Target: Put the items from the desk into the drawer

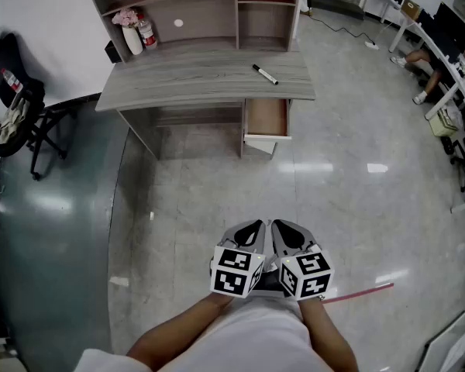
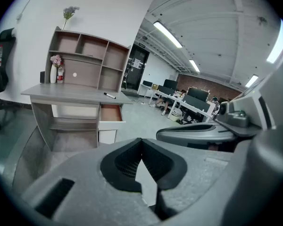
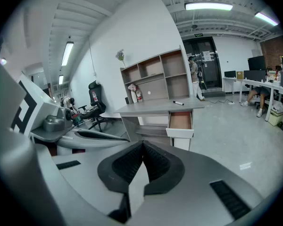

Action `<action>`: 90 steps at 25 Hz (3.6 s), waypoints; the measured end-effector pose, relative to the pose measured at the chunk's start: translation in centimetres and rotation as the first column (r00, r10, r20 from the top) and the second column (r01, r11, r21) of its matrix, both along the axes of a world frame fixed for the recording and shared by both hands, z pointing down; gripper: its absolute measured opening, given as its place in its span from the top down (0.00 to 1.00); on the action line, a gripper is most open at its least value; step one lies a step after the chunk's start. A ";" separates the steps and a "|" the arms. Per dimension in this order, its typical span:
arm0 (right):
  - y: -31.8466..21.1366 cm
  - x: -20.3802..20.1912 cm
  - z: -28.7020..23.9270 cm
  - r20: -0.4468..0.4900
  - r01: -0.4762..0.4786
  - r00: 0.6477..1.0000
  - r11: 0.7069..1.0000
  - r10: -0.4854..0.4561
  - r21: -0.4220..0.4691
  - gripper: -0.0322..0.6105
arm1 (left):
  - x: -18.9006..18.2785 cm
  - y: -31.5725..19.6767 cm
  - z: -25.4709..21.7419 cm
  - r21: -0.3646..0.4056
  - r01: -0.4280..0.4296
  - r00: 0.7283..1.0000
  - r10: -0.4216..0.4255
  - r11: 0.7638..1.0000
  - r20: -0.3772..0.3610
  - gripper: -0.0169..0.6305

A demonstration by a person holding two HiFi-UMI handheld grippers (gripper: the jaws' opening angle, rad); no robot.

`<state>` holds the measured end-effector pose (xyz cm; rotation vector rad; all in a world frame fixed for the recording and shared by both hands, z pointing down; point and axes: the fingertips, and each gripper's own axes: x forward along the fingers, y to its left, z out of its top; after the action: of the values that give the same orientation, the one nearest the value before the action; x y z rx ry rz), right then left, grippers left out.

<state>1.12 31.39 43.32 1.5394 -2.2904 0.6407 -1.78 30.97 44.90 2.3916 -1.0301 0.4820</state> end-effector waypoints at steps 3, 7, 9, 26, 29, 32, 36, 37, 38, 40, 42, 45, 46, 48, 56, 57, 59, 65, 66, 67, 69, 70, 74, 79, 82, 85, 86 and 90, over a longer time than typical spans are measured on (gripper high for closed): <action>-0.3 -0.4 0.0 0.004 0.004 1.000 1.000 -0.004 0.004 0.95 | -0.3 -0.3 -0.2 0.011 0.000 1.000 0.000 1.000 -0.005 0.97; -0.8 -0.5 0.1 0.029 -0.008 1.000 1.000 0.008 0.006 0.95 | -0.6 -1.1 -0.4 0.019 0.006 1.000 -0.006 1.000 -0.008 0.97; -1.1 -0.2 0.2 0.035 -0.017 0.999 1.000 0.017 0.009 0.95 | -0.6 -1.4 -0.4 0.017 0.008 1.000 -0.008 1.000 -0.005 0.97; -7.7 2.6 1.4 0.071 0.035 0.997 0.999 -0.034 -0.012 0.95 | 2.5 -7.7 0.4 0.009 0.040 0.999 -0.040 0.999 0.035 0.97; -9.8 3.0 1.4 0.060 0.070 0.996 0.997 -0.069 -0.013 0.95 | 3.2 -9.6 0.9 -0.015 0.058 0.997 -0.058 0.998 0.044 0.97; -11.7 4.1 1.7 0.072 0.077 0.995 0.997 -0.075 -0.030 0.95 | 4.3 -11.1 1.5 -0.036 0.065 0.997 -0.063 0.997 0.052 0.97; -14.5 5.8 2.3 0.078 0.088 0.993 0.995 -0.084 -0.046 0.95 | 5.9 -13.8 2.0 -0.046 0.071 0.996 -0.068 0.996 0.065 0.97; -15.2 6.1 2.4 0.081 0.093 0.993 0.994 -0.088 -0.049 0.95 | 6.3 -14.5 2.1 -0.046 0.073 0.995 -0.070 0.996 0.069 0.97; -15.9 6.5 2.4 0.086 0.098 0.992 0.994 -0.093 -0.051 0.95 | 6.8 -15.3 2.0 -0.043 0.076 0.995 -0.073 0.996 0.072 0.97; -17.2 7.3 2.2 0.094 0.107 0.990 0.993 -0.102 -0.046 0.95 | 7.6 -16.9 1.7 -0.034 0.080 0.994 -0.077 0.996 0.082 0.97; -18.3 8.3 2.1 0.096 0.111 0.990 0.993 -0.106 -0.040 0.95 | 8.6 -18.1 1.4 -0.020 0.078 0.993 -0.075 0.997 0.094 0.97; -19.5 9.5 2.1 0.107 0.117 0.988 0.992 -0.111 -0.047 0.95 | 10.0 -19.1 1.0 -0.003 0.072 0.991 -0.071 0.997 0.117 0.97; -19.8 9.8 2.0 0.112 0.121 0.987 0.992 -0.115 -0.048 0.95 | 10.3 -19.4 1.0 -0.001 0.074 0.990 -0.073 0.997 0.124 0.97; -20.4 10.2 2.0 0.119 0.128 0.985 0.991 -0.121 -0.049 0.95 | 10.7 -20.0 1.0 -0.003 0.081 0.988 -0.080 0.997 0.131 0.97; -22.0 11.0 2.7 0.141 0.145 0.981 0.987 -0.134 -0.069 0.95 | 10.8 -21.8 1.1 -0.018 0.122 0.983 -0.118 0.992 0.142 0.97; -22.1 10.9 2.8 0.142 0.148 0.980 0.986 -0.137 -0.071 0.95 | 10.7 -21.9 1.1 -0.021 0.124 0.983 -0.120 0.992 0.142 0.97; -22.6 10.7 2.9 0.140 0.153 0.980 0.985 -0.141 -0.075 0.95 | 10.6 -22.4 1.2 -0.024 0.128 0.982 -0.124 0.991 0.141 0.97; -25.1 10.3 3.2 0.124 0.147 0.983 0.986 -0.136 -0.081 0.95 | 10.0 -24.9 1.8 -0.037 0.129 0.985 -0.124 0.991 0.123 0.97; -25.7 10.1 3.4 0.117 0.146 0.984 0.986 -0.136 -0.083 0.95 | 9.9 -25.5 2.0 -0.041 0.125 0.986 -0.120 0.991 0.118 0.97; -26.2 10.0 3.5 0.110 0.145 0.985 0.986 -0.135 -0.085 0.95 | 9.9 -26.2 2.2 -0.044 0.120 0.987 -0.115 0.992 0.113 0.97; -27.6 9.9 3.7 0.095 0.134 0.987 0.987 -0.126 -0.090 0.95 | 9.8 -27.9 2.4 -0.046 0.108 0.989 -0.103 0.993 0.102 0.97; -28.3 10.0 3.8 0.089 0.126 0.989 0.988 -0.118 -0.091 0.95 | 9.8 -28.7 2.3 -0.046 0.101 0.991 -0.096 0.994 0.098 0.97; -31.4 9.8 3.7 0.074 0.097 0.993 0.990 -0.089 -0.099 0.95 | 9.6 -32.1 2.3 -0.051 0.075 0.994 -0.071 0.996 0.083 0.97; -34.8 9.0 3.7 0.052 0.069 0.997 0.991 -0.063 -0.115 0.95 | 9.5 -35.8 2.4 -0.065 0.029 0.998 -0.026 0.997 0.058 0.97; -36.6 8.4 3.9 0.039 0.051 0.998 0.991 -0.047 -0.126 0.95 | 9.1 -37.6 2.7 -0.082 0.007 0.999 -0.004 0.997 0.047 0.97; -38.1 7.8 4.2 0.023 0.033 0.999 0.990 -0.030 -0.139 0.95 | 8.7 -39.2 2.8 -0.095 -0.016 0.999 0.019 0.995 0.029 0.97; -38.6 7.5 4.2 0.016 0.027 1.000 0.990 -0.025 -0.142 0.95 | 8.5 -39.8 2.7 -0.096 -0.024 0.999 0.026 0.995 0.022 0.97; -40.9 6.5 3.9 -0.016 -0.002 1.000 0.990 -0.001 -0.138 0.95 | 7.8 -42.4 2.2 -0.080 -0.058 0.998 0.058 0.995 -0.004 0.97</action>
<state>7.65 -9.49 47.18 1.4758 -2.1848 0.7673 5.97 -11.39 47.09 2.3560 -0.9253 0.5318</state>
